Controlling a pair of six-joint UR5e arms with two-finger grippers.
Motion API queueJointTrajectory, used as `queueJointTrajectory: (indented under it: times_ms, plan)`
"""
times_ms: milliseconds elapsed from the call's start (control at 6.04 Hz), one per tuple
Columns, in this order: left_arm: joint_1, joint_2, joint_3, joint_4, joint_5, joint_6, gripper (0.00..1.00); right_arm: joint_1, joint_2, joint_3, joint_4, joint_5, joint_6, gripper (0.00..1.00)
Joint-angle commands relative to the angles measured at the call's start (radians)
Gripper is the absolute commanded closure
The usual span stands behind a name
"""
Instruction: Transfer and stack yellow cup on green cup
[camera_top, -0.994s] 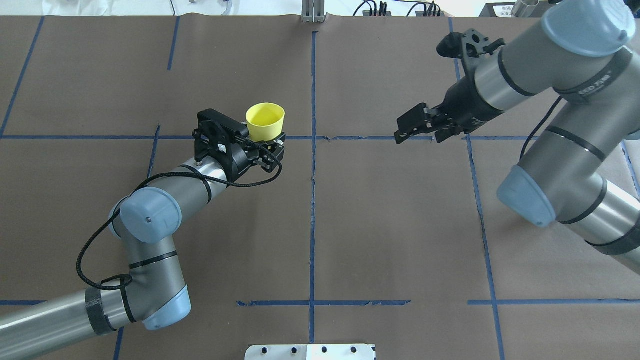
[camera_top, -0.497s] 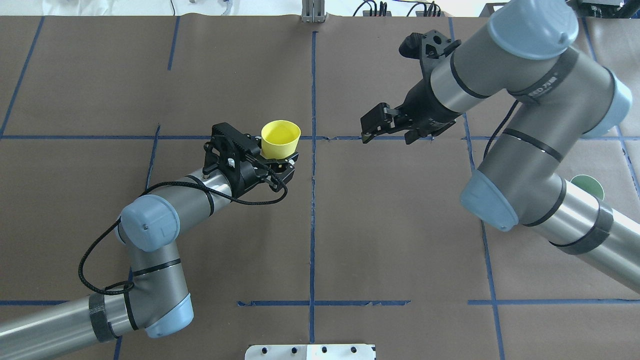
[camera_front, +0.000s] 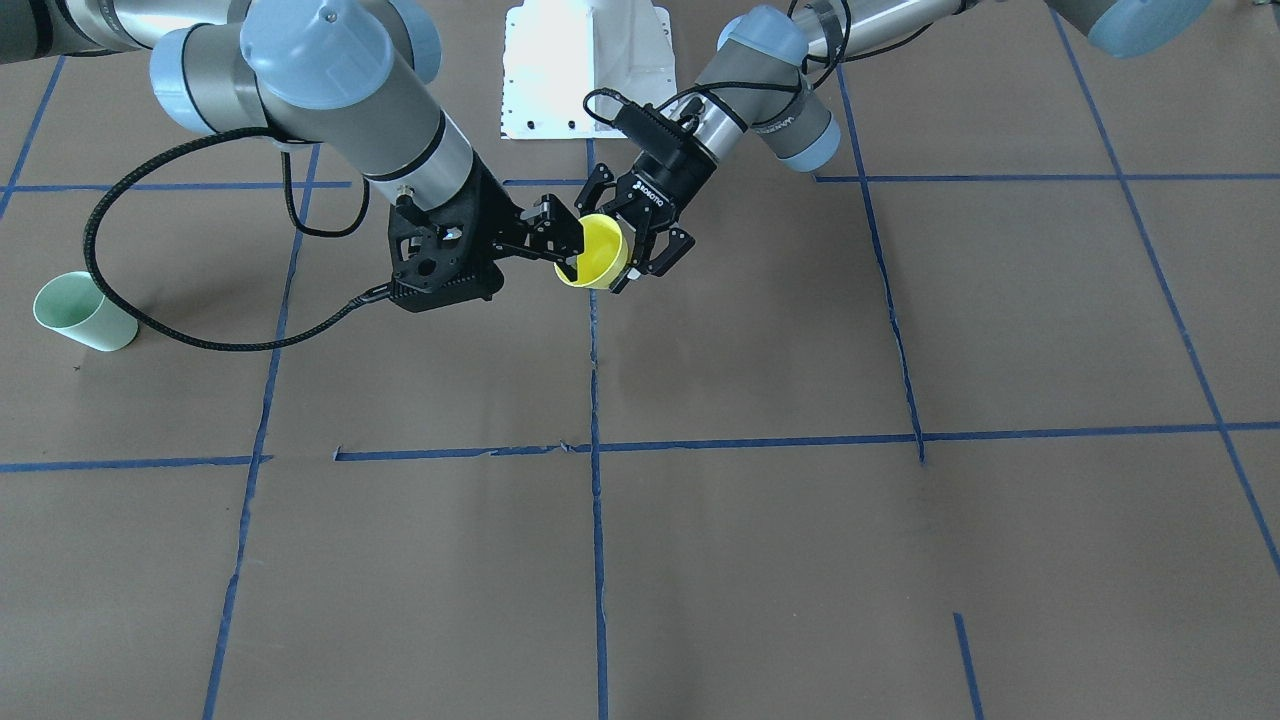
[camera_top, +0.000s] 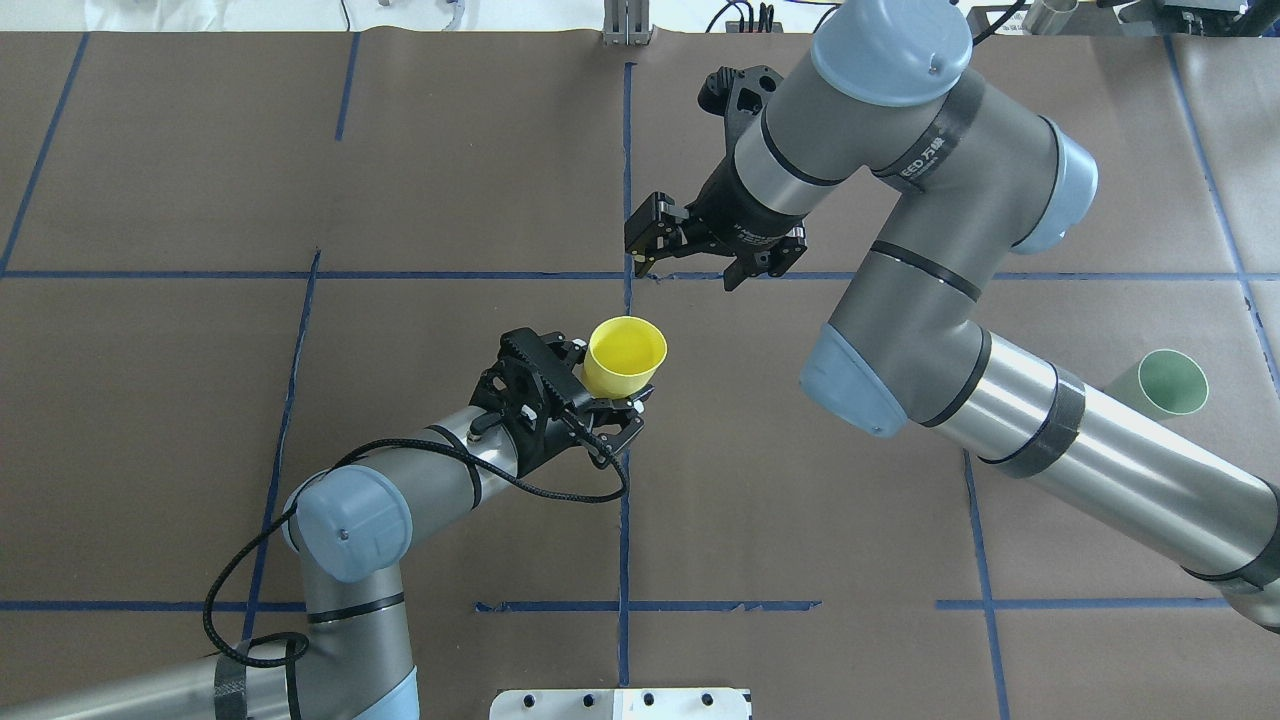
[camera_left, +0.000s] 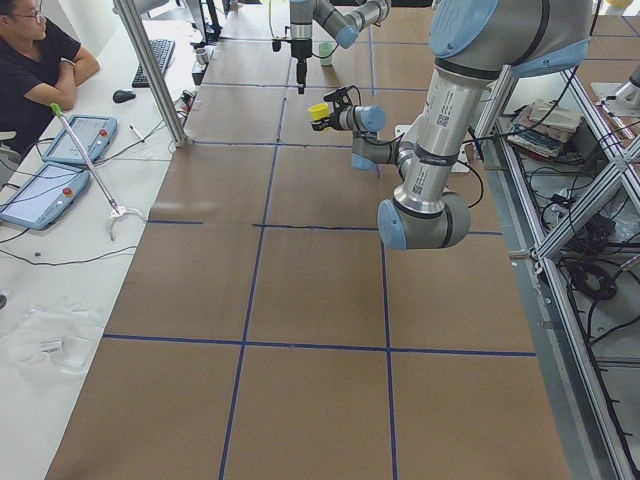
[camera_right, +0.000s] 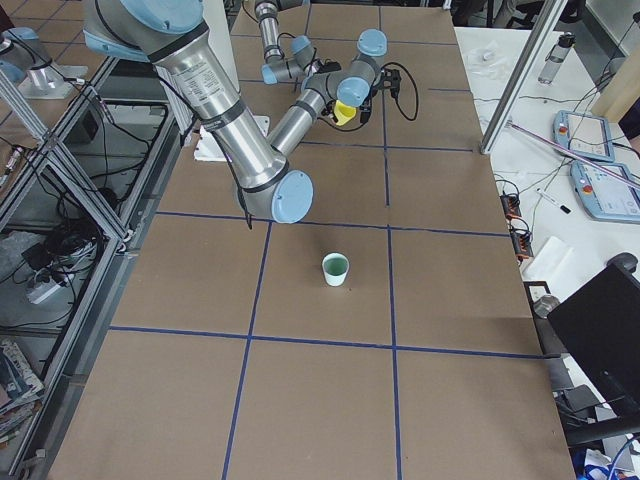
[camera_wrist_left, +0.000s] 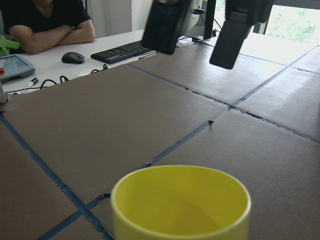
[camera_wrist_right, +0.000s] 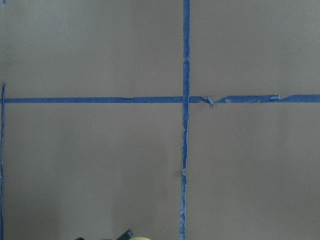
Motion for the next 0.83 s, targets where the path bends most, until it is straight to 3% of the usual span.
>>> queueJointTrajectory:
  times_ms: [0, 331, 663]
  plan:
    - [0.043, -0.004, 0.002, -0.006, 0.091, 0.003, 0.89, -0.033, -0.007, -0.006, -0.001, 0.031, -0.001, 0.0]
    - [0.044, -0.004, -0.003, -0.01, 0.103, -0.004, 0.86, -0.037, -0.016, -0.004, 0.0, 0.091, -0.001, 0.0]
    - [0.044, -0.006, -0.012, -0.011, 0.103, -0.005, 0.84, -0.063, -0.018, -0.006, 0.0, 0.093, -0.004, 0.0]
